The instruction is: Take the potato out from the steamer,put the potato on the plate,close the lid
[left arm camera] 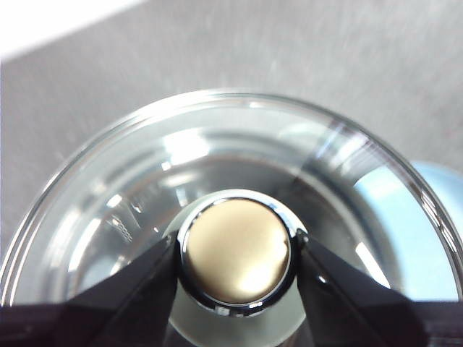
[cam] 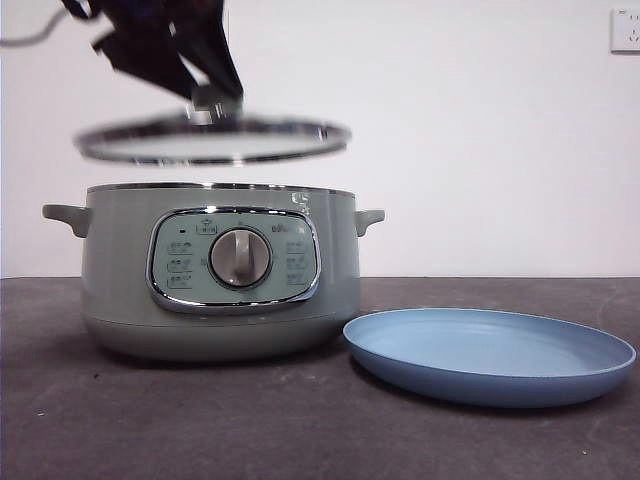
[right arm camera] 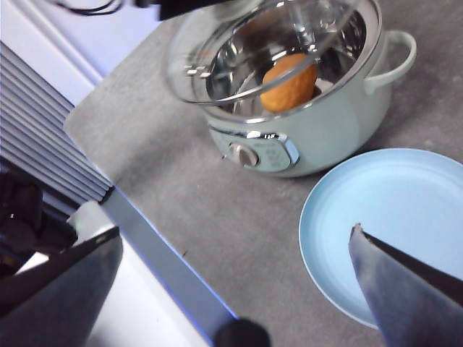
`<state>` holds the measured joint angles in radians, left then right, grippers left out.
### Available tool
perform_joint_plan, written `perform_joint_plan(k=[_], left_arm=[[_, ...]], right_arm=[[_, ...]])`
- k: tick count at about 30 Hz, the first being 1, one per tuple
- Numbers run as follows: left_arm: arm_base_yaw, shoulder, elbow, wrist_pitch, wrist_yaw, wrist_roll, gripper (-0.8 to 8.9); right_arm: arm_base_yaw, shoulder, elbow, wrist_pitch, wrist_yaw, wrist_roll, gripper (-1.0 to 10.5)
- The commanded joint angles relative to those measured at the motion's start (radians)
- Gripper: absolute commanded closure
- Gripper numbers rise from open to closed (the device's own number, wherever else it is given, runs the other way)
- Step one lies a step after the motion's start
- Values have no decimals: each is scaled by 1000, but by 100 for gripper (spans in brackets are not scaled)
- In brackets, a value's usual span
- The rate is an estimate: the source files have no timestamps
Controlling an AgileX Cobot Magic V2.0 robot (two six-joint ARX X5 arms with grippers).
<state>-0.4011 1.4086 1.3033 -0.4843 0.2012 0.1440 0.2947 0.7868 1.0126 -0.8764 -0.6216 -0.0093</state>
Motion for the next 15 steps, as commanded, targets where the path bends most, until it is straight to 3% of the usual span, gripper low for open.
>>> perform_joint_plan(k=[1,11,15], left_arm=[[11,-77,8,10,8,-19,822],[81,-377,8,-195,-26,-24,822],[116,-482,8,-290,-47,-24,822]], right_arm=[[9,34,1,37,-2,51,349],[135,290,60,231,3,154,351],[213,444,167,234,79,145,351]])
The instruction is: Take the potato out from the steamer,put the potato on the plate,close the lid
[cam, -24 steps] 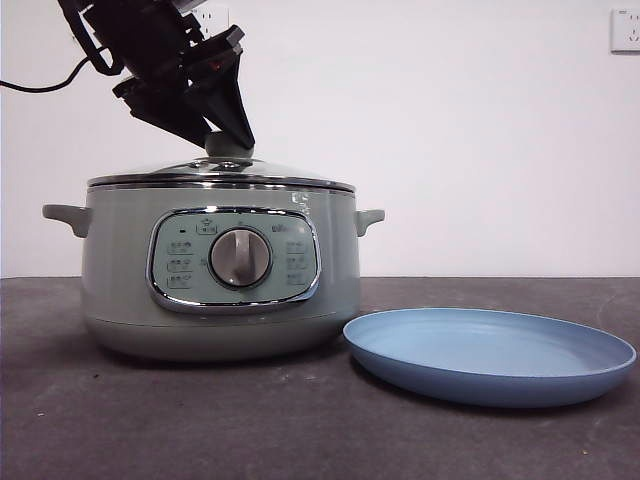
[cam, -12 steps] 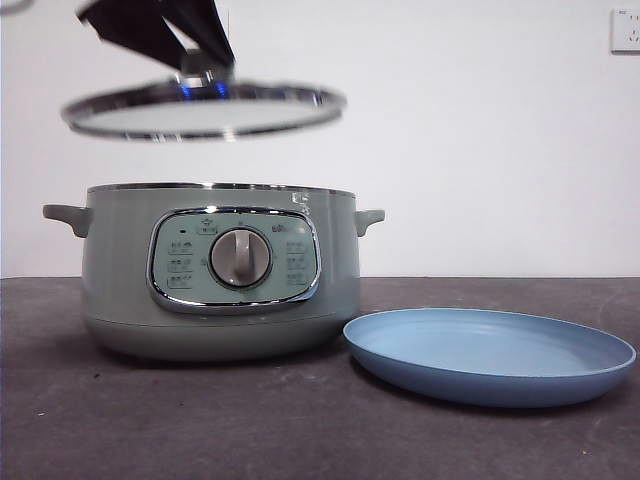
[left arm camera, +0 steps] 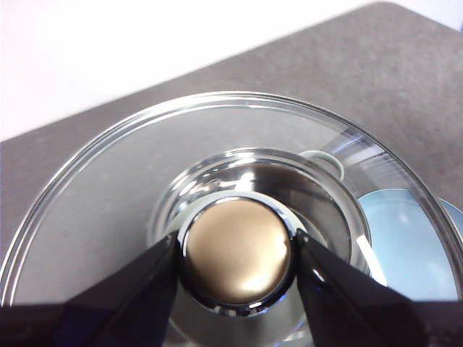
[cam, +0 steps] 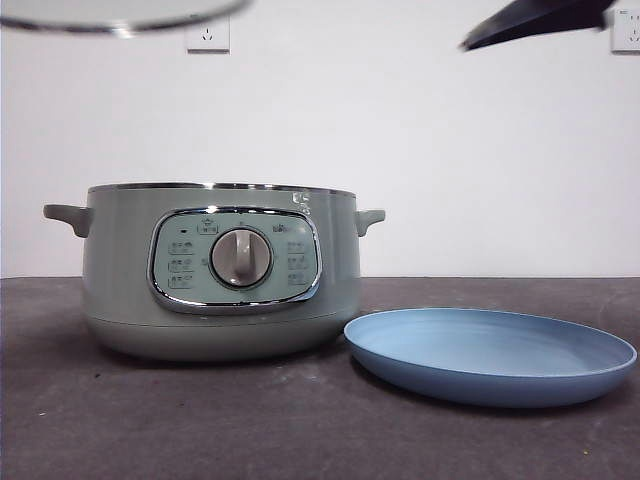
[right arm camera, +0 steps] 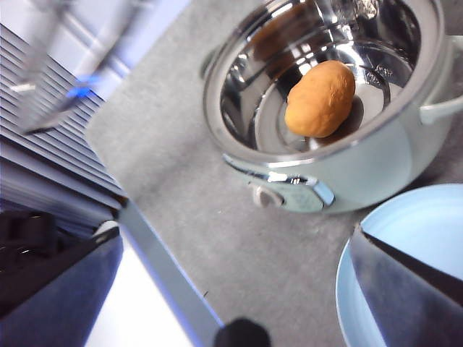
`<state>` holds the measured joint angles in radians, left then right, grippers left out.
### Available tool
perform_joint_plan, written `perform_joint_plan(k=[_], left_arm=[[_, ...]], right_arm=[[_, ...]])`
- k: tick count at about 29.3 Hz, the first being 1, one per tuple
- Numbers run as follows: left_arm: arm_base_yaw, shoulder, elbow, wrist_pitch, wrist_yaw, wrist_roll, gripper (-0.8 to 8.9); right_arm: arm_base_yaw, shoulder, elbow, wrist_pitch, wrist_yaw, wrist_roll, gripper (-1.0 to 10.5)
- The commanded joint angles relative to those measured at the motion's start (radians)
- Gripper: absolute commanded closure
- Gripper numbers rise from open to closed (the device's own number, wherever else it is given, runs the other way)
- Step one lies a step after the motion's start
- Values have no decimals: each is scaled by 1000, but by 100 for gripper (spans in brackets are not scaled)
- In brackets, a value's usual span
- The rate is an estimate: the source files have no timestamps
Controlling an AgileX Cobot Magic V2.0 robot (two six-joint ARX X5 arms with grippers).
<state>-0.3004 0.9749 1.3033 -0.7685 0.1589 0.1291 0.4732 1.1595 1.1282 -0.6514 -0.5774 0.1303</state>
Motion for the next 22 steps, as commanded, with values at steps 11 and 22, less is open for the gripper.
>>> perform_joint_plan(k=[11,22], left_arm=[[41,-251,8,-239,-62,-23,822],[40,-343,8,-337,-52,-48,822]], right_arm=[[191,519,470,-35,220,-22,351],[290,861,643,68,536,-54,352]])
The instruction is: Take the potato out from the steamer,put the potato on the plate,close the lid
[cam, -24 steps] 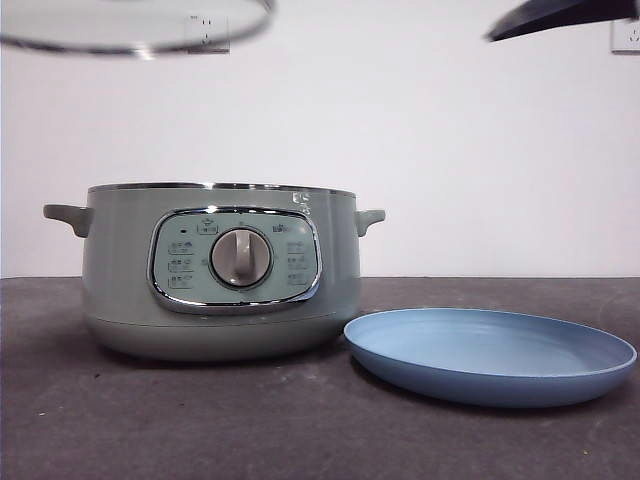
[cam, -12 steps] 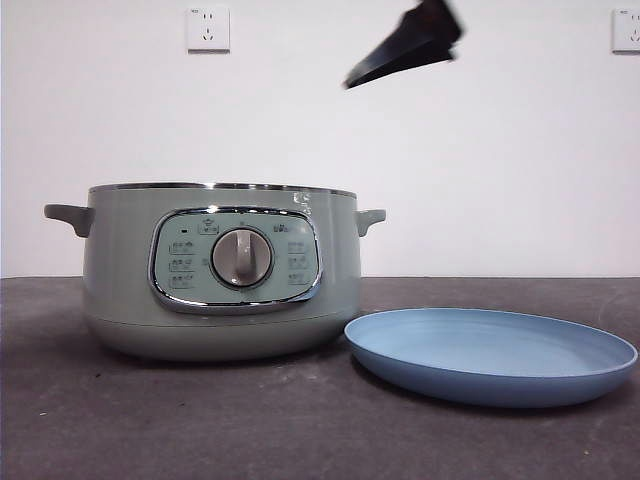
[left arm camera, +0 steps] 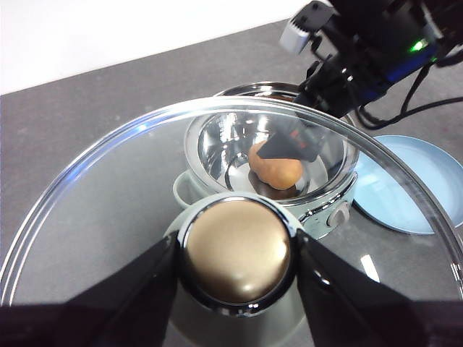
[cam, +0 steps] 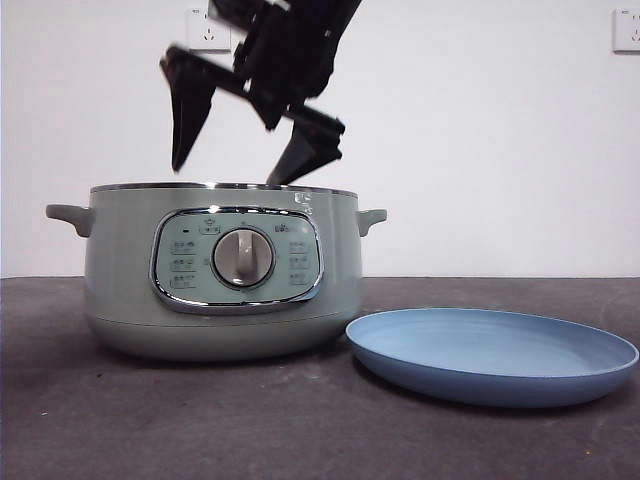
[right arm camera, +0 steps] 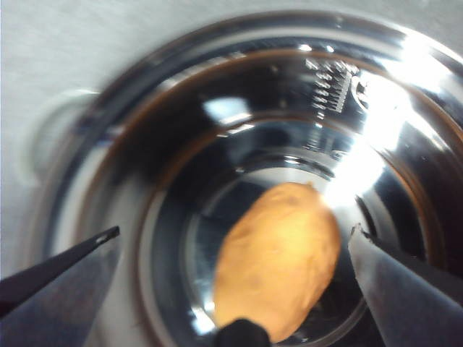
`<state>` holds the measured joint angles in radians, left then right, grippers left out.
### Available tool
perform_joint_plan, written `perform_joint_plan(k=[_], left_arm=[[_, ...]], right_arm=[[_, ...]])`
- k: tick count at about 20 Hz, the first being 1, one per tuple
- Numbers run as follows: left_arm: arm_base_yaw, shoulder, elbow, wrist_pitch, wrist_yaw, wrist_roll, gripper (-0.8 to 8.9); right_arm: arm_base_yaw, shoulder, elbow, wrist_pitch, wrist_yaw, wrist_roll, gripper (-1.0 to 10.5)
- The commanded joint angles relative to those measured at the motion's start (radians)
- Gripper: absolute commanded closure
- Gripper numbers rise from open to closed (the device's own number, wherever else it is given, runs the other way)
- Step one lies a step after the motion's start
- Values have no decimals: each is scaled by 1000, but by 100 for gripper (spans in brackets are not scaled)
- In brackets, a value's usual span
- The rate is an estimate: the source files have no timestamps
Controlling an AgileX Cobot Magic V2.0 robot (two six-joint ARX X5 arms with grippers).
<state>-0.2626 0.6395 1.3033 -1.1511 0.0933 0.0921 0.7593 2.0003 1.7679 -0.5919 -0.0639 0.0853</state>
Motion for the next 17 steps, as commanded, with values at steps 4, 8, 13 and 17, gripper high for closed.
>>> perform_joint_plan(k=[4,8,13,17], left_arm=[[3,-8,8,42,15,-11,822],[3,-8,8,41,15,-10,822],[2,-8,8,40,16,-10,822],[2,-8,8,40,16,-10,822]], right_arm=[[14,79,3,23,52,-8,352],[17,107,3,30,73,-7,353],[17,108,3,-12,98,-7,452],[17,108,3,-43,94,-5,697]])
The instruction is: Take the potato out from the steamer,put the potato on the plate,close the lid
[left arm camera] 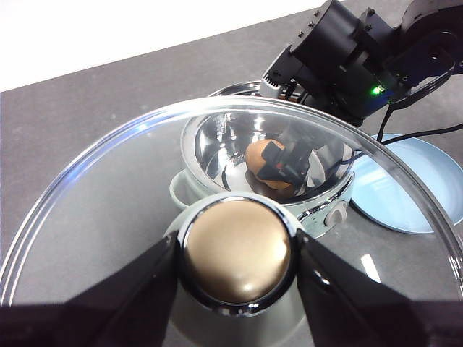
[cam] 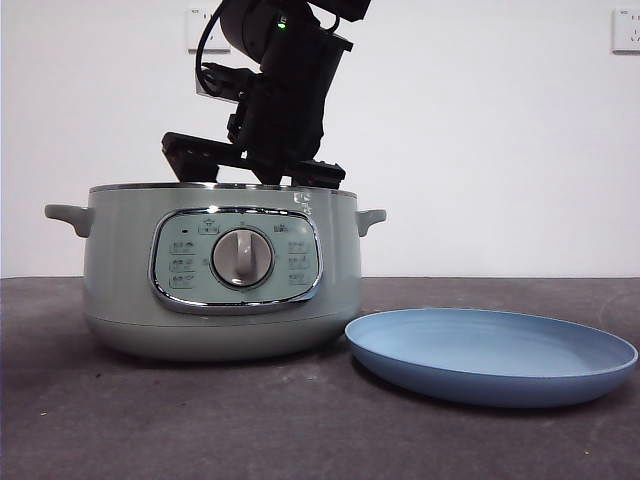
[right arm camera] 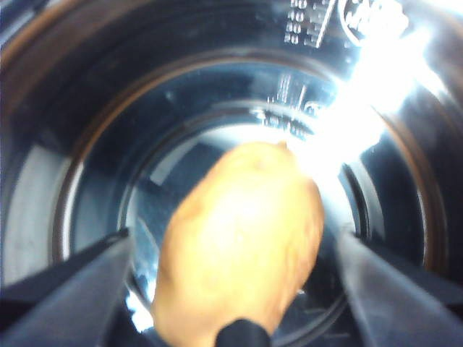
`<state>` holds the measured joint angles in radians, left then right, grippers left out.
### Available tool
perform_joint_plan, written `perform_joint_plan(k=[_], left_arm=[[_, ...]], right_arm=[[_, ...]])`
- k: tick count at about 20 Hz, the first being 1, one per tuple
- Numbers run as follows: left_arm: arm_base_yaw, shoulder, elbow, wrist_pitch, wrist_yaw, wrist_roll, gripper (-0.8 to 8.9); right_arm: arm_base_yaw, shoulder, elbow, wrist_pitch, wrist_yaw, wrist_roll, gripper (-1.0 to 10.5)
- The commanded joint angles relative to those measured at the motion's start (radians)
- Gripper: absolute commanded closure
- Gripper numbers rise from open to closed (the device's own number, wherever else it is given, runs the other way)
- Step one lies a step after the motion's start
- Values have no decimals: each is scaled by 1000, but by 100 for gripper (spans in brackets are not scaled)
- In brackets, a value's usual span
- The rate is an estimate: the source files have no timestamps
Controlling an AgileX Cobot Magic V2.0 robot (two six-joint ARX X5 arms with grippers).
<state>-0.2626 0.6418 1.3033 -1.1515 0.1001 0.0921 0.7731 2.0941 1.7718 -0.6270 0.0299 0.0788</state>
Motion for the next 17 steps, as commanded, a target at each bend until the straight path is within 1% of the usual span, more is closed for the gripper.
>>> perform_joint_plan(k=[1,3,4,8,10,13,17], left_arm=[[2,-10,8,40,9,-10,822],[2,-10,8,40,9,-10,822],[2,-10,8,40,9,-10,822],[2,-10,8,40,9,-10,822],[2,-10,8,40,9,-10,822],[2,-8,8,51,11,-2,822],[2,-8,8,74,14,10,822]], right_arm=[[3,14,0,-8,-5,2,784],[3,14,0,-8,-5,2,948],[3,14,0,-8,-5,2,963],[3,7,0,-2,-3,2,964],[3,-32,0,-3,-3,1,964],[3,-155,0,-23,-2,-2,964],[-12,-370,0,-150,8,-25,964]])
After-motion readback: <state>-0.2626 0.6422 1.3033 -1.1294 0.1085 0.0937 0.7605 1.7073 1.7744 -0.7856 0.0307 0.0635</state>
